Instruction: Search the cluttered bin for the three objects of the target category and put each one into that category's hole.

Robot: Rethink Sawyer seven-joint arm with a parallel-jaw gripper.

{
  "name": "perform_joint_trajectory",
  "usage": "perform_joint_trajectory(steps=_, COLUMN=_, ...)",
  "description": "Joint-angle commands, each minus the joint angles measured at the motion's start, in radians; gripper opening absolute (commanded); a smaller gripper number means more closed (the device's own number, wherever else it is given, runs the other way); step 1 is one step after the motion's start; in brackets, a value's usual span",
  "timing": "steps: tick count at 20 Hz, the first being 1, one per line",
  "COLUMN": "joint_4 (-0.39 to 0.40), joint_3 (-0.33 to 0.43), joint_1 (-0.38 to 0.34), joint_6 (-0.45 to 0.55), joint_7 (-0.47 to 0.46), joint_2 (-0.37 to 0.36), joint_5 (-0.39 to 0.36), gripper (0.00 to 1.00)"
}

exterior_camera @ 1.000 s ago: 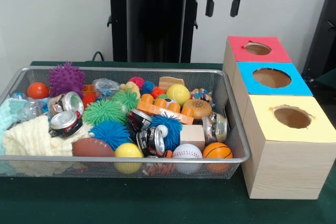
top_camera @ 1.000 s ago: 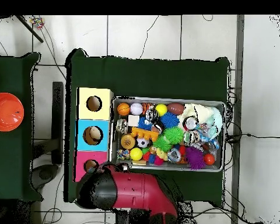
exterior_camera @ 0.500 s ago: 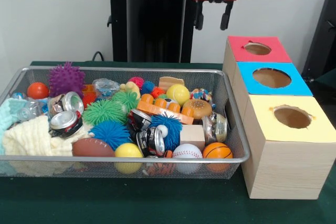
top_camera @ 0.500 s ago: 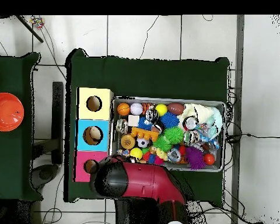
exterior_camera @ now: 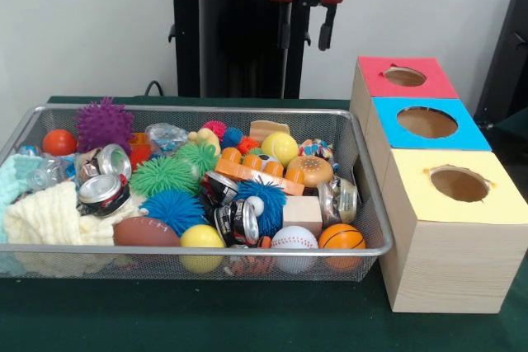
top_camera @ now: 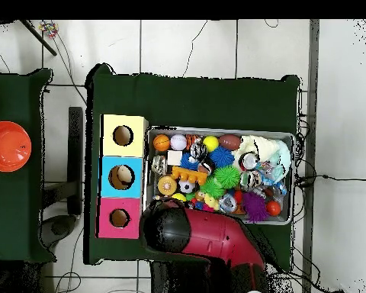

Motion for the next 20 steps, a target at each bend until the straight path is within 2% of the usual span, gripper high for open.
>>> perform_joint_trajectory(steps=1, joint_4=-0.055, joint_3=0.093, joint_1=-0.067, joint_6=-0.021, joint_7=0.051, joint_2=0.060, joint_5=0.006, gripper=1.00)
perform_joint_trajectory(steps=5, joint_4=-0.028, joint_3=0.096, joint_1=-0.108, joint_6=-0.111, joint_7=0.046, joint_2=0.107, joint_5=-0.028, gripper=1.00)
perform_joint_trajectory(steps=8, joint_4=-0.023, joint_3=0.107, joint_1=-0.145, joint_6=-0.134, joint_7=0.032, joint_2=0.125, joint_5=-0.038, gripper=1.00)
perform_joint_trajectory(steps=13, joint_4=-0.020, joint_3=0.129, joint_1=-0.196, joint_6=-0.096, joint_7=-0.001, joint_2=0.102, joint_5=-0.036, gripper=1.00)
perform_joint_trajectory(steps=20, joint_4=-0.041, joint_3=0.180, joint_1=-0.296, joint_6=-0.078, joint_7=-0.059, joint_2=0.127, joint_5=-0.063, gripper=1.00)
